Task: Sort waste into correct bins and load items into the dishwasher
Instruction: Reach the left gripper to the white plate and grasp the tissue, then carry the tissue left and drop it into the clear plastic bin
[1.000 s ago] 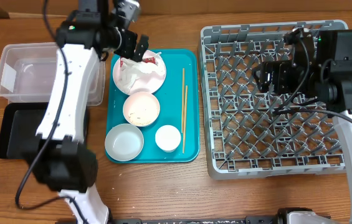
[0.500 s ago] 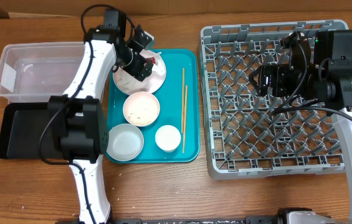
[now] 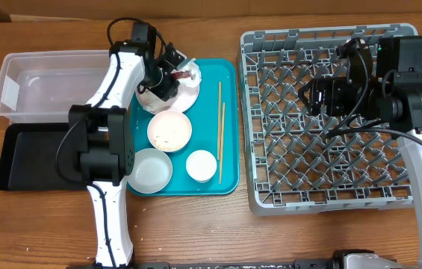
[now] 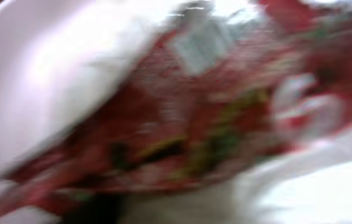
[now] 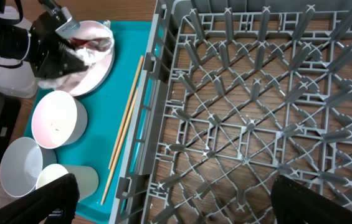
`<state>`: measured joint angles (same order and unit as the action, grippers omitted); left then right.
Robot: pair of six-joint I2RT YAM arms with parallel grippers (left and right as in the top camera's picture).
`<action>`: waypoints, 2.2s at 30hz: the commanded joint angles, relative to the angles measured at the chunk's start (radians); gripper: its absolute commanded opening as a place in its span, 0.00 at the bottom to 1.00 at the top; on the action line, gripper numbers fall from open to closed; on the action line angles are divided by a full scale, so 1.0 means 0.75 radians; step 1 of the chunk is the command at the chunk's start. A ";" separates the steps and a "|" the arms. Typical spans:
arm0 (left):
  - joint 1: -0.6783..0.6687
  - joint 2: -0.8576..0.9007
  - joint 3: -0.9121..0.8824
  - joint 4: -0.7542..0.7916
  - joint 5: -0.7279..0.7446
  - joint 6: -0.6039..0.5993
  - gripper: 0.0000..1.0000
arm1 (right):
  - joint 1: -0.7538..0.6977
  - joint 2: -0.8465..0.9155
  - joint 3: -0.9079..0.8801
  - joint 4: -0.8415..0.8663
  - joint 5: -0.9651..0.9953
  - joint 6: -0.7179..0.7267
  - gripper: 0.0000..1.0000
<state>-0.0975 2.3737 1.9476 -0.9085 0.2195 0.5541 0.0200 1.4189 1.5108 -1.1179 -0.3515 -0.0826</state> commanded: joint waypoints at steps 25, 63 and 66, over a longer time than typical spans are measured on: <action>0.117 -0.223 0.759 -0.692 -0.025 -0.836 0.04 | -0.005 -0.001 0.042 0.011 -0.012 0.001 1.00; 0.534 -0.227 0.416 -0.397 -0.076 -0.945 1.00 | -0.005 -0.001 0.042 -0.014 -0.013 0.010 1.00; 0.497 -0.227 0.538 -0.408 0.025 -0.882 1.00 | -0.005 -0.001 0.042 -0.014 -0.013 0.010 1.00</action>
<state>0.3054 2.2105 2.2330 -1.2140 0.1261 -0.1547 0.0200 1.4189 1.5108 -1.1297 -0.3519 -0.0788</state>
